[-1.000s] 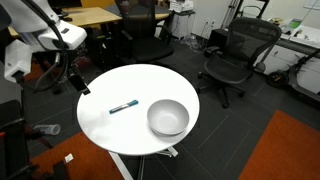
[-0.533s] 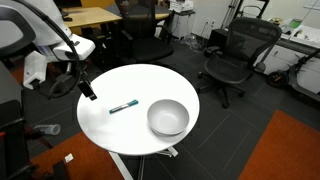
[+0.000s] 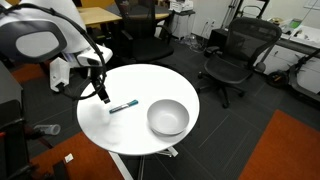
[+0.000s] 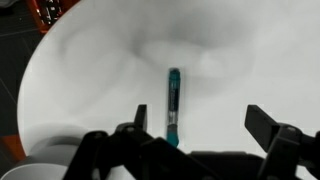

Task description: Place the marker inside the bowl

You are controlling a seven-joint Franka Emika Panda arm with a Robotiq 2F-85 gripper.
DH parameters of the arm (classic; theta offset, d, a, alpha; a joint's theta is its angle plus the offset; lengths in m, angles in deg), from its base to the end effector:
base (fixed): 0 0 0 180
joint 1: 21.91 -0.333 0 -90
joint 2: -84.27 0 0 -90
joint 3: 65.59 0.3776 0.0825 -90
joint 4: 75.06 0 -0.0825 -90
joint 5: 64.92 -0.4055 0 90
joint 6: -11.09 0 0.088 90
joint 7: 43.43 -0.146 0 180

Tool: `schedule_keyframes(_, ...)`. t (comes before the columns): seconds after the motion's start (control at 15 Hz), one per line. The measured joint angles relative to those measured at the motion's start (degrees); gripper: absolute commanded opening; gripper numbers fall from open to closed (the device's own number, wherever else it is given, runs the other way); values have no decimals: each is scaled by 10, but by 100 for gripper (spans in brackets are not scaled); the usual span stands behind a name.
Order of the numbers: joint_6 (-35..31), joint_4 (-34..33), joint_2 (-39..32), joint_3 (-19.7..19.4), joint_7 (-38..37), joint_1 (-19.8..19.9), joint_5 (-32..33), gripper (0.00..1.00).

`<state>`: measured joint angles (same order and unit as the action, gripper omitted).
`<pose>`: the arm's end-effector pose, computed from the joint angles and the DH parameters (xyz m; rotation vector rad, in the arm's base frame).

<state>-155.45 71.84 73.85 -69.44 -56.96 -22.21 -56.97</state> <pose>0.4912 -0.0242 0.2170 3.0799 -0.2526 0.2546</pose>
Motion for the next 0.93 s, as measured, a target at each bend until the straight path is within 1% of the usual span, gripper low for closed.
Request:
schedule_keyframes(0.47,0,-73,-90,-9,0,-3,-9,100)
schedule_keyframes(0.93,2,-127,-151,-13,1,-3,-21,100)
